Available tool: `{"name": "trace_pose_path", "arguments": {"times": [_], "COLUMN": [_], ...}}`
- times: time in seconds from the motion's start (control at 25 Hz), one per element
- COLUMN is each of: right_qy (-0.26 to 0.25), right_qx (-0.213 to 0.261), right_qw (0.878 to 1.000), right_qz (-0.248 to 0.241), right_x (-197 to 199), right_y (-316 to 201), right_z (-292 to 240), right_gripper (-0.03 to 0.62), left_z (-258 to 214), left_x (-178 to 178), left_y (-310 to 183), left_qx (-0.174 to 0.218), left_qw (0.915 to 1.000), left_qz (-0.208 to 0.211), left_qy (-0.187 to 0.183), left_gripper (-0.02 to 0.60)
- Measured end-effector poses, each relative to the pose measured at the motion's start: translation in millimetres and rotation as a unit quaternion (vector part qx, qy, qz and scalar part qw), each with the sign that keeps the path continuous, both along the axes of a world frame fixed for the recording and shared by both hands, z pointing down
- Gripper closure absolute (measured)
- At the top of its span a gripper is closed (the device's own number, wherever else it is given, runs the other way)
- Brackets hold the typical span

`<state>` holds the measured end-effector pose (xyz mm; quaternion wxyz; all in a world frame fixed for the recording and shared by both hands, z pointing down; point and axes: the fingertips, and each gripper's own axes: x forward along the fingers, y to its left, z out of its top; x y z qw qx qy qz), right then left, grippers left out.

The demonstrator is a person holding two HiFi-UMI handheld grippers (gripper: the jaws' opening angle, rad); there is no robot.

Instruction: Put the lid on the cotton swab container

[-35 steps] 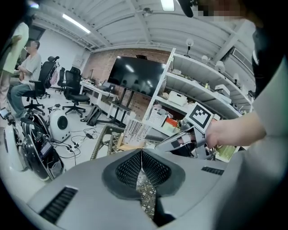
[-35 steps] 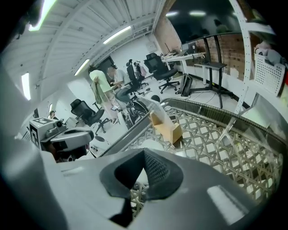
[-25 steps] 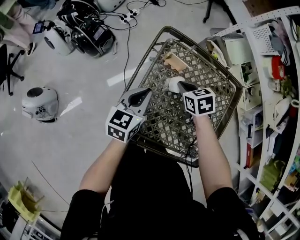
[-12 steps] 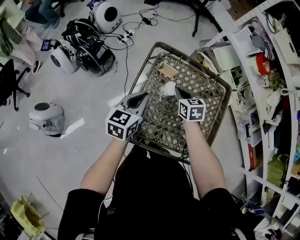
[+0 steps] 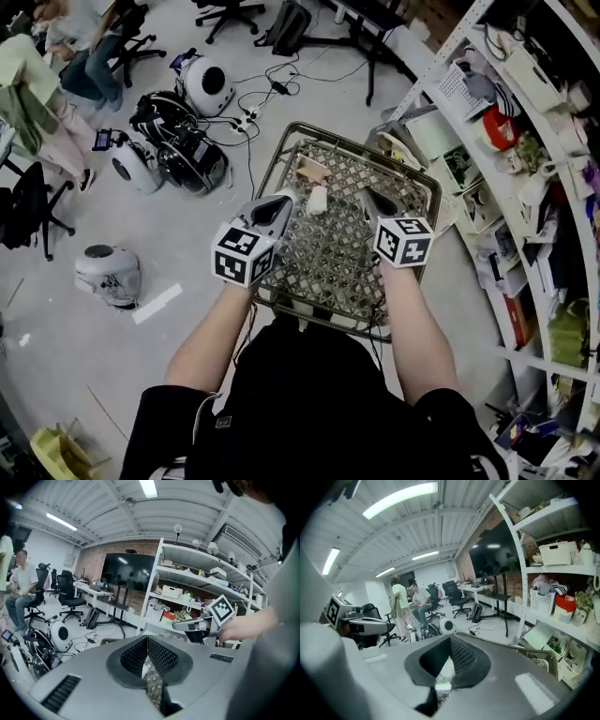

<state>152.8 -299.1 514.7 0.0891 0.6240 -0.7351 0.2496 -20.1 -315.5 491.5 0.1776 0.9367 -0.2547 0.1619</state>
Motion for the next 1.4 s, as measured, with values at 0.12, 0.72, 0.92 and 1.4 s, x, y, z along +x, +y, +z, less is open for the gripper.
{"name": "trace_pose_path", "arguments": {"times": [0.12,0.72,0.92,1.4], "right_qy": [-0.003,0.011,0.019,0.003], "right_qx": [0.04,0.221,0.237,0.232], "right_qw": [0.999,0.975,0.971,0.973], "right_qz": [0.001,-0.013,-0.01,-0.006], "right_x": [12,45,59,63], "right_y": [6,59,91,92], "right_z": [-39,-198,-210,-199], "right_gripper": [0.586,0.586,0.586,0.586], "left_z": [-29,-138,-153,-138], "left_x": [9,7,0,-6], "left_y": [1,2,8,14], "left_qx": [0.023,0.125,0.138,0.125], "left_qw": [0.9997,0.9917,0.9891,0.9905], "left_qz": [0.005,-0.014,-0.032,-0.043], "left_qy": [0.004,0.024,0.039,0.037], "left_gripper": [0.575,0.575,0.575,0.575]}}
